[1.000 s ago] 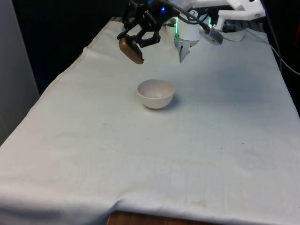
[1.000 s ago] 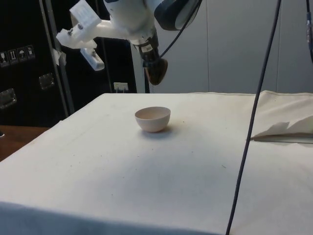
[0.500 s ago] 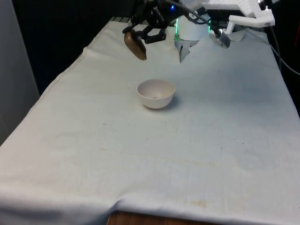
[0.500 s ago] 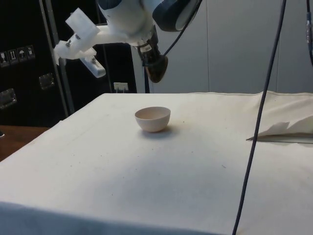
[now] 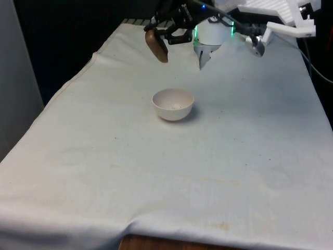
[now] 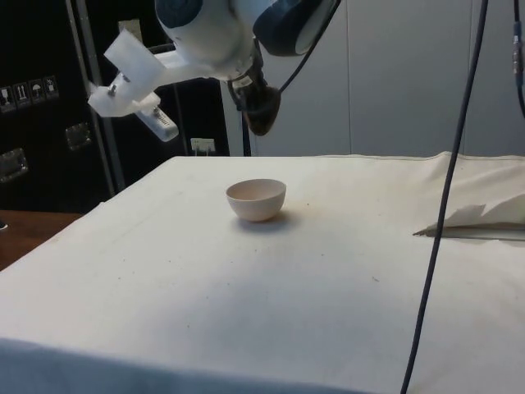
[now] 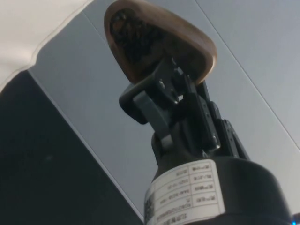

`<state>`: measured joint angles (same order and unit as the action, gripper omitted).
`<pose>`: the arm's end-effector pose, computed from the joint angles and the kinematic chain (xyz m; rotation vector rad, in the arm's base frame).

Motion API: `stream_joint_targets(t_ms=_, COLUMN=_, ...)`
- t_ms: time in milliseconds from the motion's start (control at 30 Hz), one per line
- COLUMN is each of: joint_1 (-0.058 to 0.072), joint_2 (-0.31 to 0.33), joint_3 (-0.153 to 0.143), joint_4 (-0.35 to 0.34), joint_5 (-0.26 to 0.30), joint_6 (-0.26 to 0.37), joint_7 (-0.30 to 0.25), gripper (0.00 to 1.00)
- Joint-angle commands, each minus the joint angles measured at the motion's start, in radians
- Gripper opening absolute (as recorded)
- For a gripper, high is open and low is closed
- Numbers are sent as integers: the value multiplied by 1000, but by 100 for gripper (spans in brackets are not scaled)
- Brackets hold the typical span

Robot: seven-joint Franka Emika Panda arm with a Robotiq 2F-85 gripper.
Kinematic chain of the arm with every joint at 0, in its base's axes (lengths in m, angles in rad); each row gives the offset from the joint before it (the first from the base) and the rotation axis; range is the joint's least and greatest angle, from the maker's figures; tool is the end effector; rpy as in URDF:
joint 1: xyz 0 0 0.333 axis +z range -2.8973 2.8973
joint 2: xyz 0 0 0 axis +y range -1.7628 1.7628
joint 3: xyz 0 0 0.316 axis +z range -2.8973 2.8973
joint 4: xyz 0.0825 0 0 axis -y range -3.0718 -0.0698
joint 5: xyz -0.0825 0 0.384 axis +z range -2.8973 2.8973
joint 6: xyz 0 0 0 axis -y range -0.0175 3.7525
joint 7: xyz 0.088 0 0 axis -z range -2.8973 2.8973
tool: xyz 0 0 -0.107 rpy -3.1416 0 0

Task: Pour the coffee beans from the cup into the bowl.

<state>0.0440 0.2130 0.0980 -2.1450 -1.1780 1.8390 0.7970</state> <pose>0.5402 0.0020 0.3079 2.0568 0.0135 0.0614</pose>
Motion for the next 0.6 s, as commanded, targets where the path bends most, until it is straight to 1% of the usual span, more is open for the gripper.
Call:
stream_joint_targets(t_ms=0, joint_1=6, joint_2=6, joint_3=3, joint_4=6, joint_5=-6, joint_6=-16, joint_7=6, gripper=4)
stream_joint_targets(t_ms=33, joint_1=6, joint_2=9, joint_3=13, joint_4=8, joint_5=-9, joint_6=-31, joint_7=12, gripper=4)
stream_joint_targets(t_ms=100, joint_1=6, joint_2=12, joint_3=24, joint_4=11, joint_5=-13, joint_6=-47, joint_7=19, gripper=4)
stream_joint_targets(t_ms=133, joint_1=0, joint_2=7, joint_3=27, joint_4=7, joint_5=-9, joint_6=-39, joint_7=17, gripper=4)
stream_joint_targets(t_ms=167, joint_1=6, joint_2=13, joint_3=29, joint_4=13, joint_5=-15, joint_6=-54, joint_7=22, gripper=4)
stream_joint_targets(t_ms=333, joint_1=7, joint_2=31, joint_3=61, joint_4=33, joint_5=-24, joint_6=-107, joint_7=39, gripper=4)
stream_joint_targets(t_ms=400, joint_1=6, joint_2=38, joint_3=72, joint_4=41, joint_5=-29, joint_6=-124, joint_7=45, gripper=4)
stream_joint_targets(t_ms=433, joint_1=0, joint_2=31, joint_3=71, joint_4=34, joint_5=-24, joint_6=-110, joint_7=42, gripper=4)
stream_joint_targets(t_ms=467, joint_1=7, joint_2=44, joint_3=77, joint_4=47, joint_5=-31, joint_6=-133, joint_7=48, gripper=4)
stream_joint_targets(t_ms=533, joint_1=6, joint_2=54, joint_3=87, joint_4=57, joint_5=-35, joint_6=-149, joint_7=52, gripper=4)
stream_joint_targets(t_ms=567, joint_1=7, joint_2=64, joint_3=97, joint_4=67, joint_5=-38, joint_6=-168, joint_7=57, gripper=4)
